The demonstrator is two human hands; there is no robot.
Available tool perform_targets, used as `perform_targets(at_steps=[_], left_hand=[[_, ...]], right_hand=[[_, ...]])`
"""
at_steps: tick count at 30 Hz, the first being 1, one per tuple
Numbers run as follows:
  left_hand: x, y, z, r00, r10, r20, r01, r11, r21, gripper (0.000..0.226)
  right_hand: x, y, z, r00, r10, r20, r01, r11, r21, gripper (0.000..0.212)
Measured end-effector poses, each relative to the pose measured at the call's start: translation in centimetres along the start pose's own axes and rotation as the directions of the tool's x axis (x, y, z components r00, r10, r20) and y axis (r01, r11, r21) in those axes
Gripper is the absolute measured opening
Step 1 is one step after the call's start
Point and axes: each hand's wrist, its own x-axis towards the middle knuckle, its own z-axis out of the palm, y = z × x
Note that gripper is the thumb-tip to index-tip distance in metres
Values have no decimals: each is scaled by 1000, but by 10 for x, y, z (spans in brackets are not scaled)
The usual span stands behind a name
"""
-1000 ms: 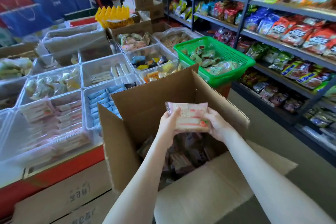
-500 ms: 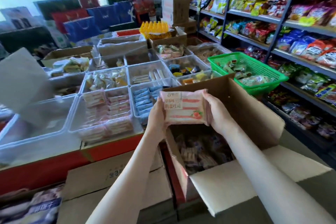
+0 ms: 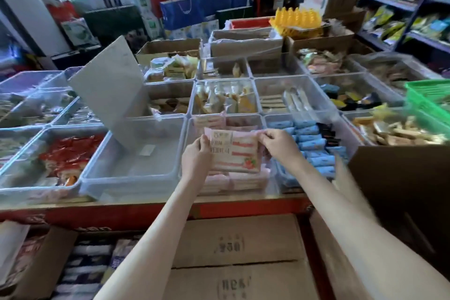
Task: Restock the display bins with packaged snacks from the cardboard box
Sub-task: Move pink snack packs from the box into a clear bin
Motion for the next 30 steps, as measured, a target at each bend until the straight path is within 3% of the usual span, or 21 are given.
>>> perform_targets(at_steps=[6, 9, 12, 16, 20, 22, 25, 27, 30], left_hand=[[114, -47, 1, 993, -115, -21, 117, 985, 126, 33], [157, -62, 17, 978, -208, 16, 208, 978, 2, 24], [189, -76, 38, 961, -252, 111, 261, 963, -73, 28], [212, -91, 54, 940, -273, 204, 293, 953, -74, 35], [227, -112, 64, 880, -290, 375, 353, 929, -109, 58], [230, -117, 65, 852, -292, 433, 384, 913, -140, 63], [227, -113, 62, 849, -288, 443, 396, 902, -173, 65], [219, -107, 61, 872, -266, 411, 363, 915, -178, 60], [204, -111, 65, 932, -232, 279, 282, 947, -155, 76]], right_hand=[[109, 20, 101, 996, 90, -2, -90, 995, -31, 23], [153, 24, 125, 989, 129, -76, -133, 990, -38, 25], [183, 28, 139, 980, 168, -104, -174, 983, -52, 26], [193, 43, 160, 973, 229, 11, -229, 972, 44, 48], [194, 58, 178, 957, 215, 194, -253, 947, 199, 55], [192, 55, 177, 930, 188, 316, -243, 959, 144, 62], [185, 50, 170, 919, 186, 346, -226, 971, 81, 70], [177, 48, 163, 933, 173, 314, -172, 985, -31, 73], [160, 45, 147, 939, 122, 323, -47, 972, -231, 78]])
